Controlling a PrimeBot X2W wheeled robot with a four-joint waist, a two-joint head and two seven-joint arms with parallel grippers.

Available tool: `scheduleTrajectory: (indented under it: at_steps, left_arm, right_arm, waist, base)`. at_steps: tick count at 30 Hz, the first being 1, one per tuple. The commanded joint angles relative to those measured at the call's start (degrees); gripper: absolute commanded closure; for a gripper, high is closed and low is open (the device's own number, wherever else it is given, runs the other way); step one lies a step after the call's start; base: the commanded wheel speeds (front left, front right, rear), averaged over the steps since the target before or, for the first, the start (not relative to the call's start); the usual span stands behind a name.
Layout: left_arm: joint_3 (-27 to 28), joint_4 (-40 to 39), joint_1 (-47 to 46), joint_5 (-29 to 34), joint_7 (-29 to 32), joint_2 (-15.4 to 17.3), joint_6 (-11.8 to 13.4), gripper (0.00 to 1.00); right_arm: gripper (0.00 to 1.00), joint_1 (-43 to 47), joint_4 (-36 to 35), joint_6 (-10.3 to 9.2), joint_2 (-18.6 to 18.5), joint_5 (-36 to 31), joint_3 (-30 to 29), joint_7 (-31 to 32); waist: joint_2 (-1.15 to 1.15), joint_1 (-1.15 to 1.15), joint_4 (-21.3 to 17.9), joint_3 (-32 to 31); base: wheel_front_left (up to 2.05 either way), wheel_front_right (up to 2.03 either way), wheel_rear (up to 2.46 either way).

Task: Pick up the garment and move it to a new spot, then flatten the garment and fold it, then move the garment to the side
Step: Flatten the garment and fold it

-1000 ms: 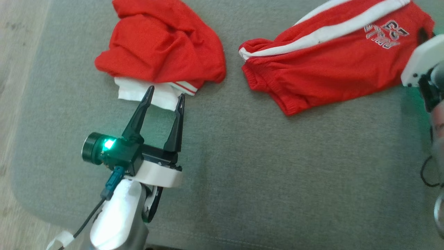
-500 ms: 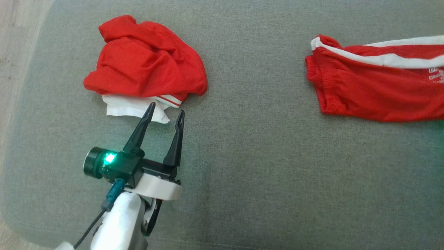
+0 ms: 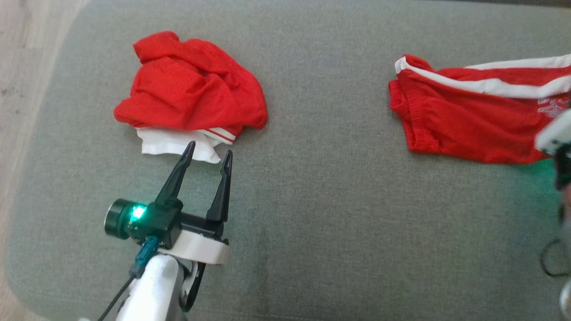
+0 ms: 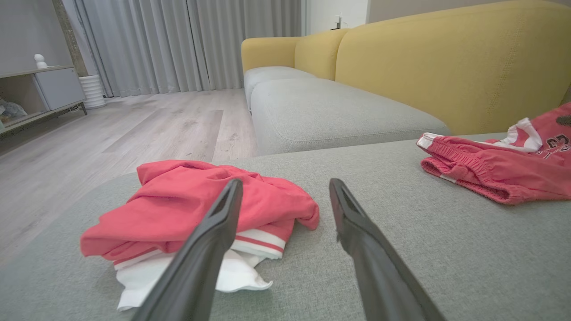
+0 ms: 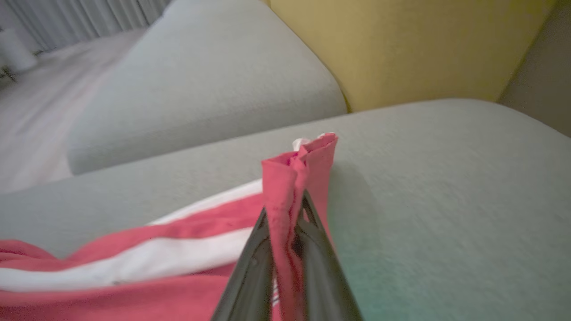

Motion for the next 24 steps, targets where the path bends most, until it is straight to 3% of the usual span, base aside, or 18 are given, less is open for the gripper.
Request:
scheduleTrajectory:
  at_steps: [1, 8, 14, 19, 24]
  left_arm:
    - [2.61, -1.25, -0.18, 0.38, -0.29, 0.36, -0.19, 0.00]
    - [2.80, -0.78, 1.57, 0.74, -0.29, 0.25, -0.11, 0.00]
    - [3.11, -0.43, 2.97, 0.75, -0.29, 0.32, 0.02, 0.00]
    - [3.57, -0.22, 4.10, 0.66, -0.29, 0.41, 0.16, 0.00]
    - [3.80, -0.03, 4.83, 0.67, -0.29, 0.36, 0.31, 0.00]
  right_arm:
    - [1.00, -3.06, -1.98, -0.12, 1.26, 1.39, 2.76, -1.93]
    - [1.00, -4.51, -4.48, -0.12, 8.58, 12.10, 14.44, -5.39]
    - [1.00, -1.66, -8.67, -0.12, 11.15, 20.49, 24.52, -5.58]
    - [1.00, 3.11, -13.39, -0.12, 11.42, 27.84, 35.32, -3.47]
    - [1.00, 8.20, -15.37, -0.12, 8.16, 30.45, 45.81, -0.98]
  waist:
    - [0.00, 0.00, -0.07, -1.33]
    - [0.00, 0.00, 1.13, -5.02]
    - [0.00, 0.00, 2.50, -6.58]
    - [0.00, 0.00, 3.32, -7.60]
    - [0.00, 0.00, 3.61, -8.53]
  base:
    - [0.00, 0.00, 0.00]
    - [0.00, 0.00, 0.00]
    - [0.00, 0.00, 0.00]
    - [0.00, 0.00, 0.00]
    - [0.00, 0.00, 0.00]
